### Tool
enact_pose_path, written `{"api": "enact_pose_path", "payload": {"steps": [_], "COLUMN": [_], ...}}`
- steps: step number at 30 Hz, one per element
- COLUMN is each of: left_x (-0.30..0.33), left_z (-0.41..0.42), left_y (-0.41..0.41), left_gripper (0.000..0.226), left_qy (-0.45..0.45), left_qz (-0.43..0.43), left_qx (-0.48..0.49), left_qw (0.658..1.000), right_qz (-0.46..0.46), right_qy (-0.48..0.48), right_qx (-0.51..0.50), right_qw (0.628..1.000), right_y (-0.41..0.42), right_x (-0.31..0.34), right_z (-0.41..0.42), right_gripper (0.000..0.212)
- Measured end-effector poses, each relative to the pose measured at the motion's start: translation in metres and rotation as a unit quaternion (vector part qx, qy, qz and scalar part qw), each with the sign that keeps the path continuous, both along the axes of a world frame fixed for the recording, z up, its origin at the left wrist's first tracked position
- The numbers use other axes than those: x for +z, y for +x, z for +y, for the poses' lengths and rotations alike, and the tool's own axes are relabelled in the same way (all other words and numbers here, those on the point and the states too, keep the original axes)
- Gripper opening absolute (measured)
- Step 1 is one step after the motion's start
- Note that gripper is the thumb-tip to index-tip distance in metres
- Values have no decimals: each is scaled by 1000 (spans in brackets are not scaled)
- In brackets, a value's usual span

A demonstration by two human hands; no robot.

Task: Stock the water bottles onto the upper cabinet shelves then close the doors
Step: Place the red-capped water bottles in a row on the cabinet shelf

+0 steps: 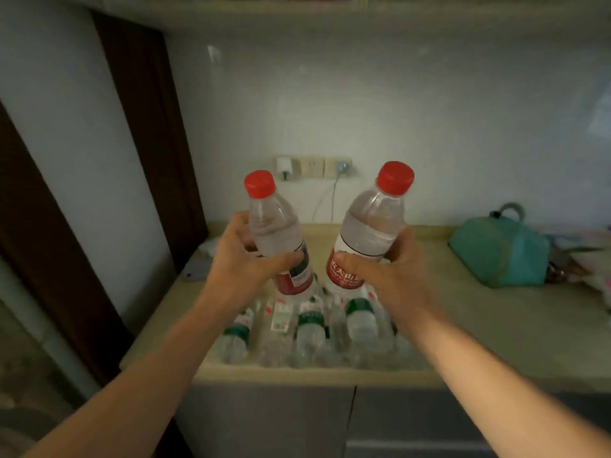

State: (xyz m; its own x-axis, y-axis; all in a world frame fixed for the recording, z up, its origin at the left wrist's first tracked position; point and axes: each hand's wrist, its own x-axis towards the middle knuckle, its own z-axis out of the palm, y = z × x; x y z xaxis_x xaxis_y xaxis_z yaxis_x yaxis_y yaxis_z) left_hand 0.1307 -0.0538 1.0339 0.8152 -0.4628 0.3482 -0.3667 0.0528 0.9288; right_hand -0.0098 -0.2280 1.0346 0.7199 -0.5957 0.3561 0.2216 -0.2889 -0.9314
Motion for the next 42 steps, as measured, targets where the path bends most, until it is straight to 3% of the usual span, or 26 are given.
{"api": "enact_pose_path", "payload": {"steps": [7,13,20,26,30,34,42], "left_x": [160,293,407,413,404,399,368], "left_z": [-2,-12,-49,-82,-104,-120,-114], "left_y": [82,175,258,315,341,353,368], "left_gripper": [69,51,50,41,36,31,82], "left_qy": [-114,-187,-218,-147,-131,-118,-29], "left_qz": [-55,-95,-132,-159,-171,-237,-339], "left_qx": [11,52,43,58,83,132,153], "left_qw": [992,976,966,975,973,955,928], "right_qz": [-116,-196,-209,-96,-94,-120,-62], "right_qy": [-10,-40,-39,-30,-30,-69,-166], "right_qx": [29,49,19,1,-12,-28,-8], "right_qw": [993,979,977,995,995,990,984], "right_y": [99,194,284,334,360,383,386], "right_x": [140,268,378,392,394,388,359], "right_z": [-8,-14,-44,-80,-97,-110,-129], "right_gripper": [61,57,45,52,47,49,60]}}
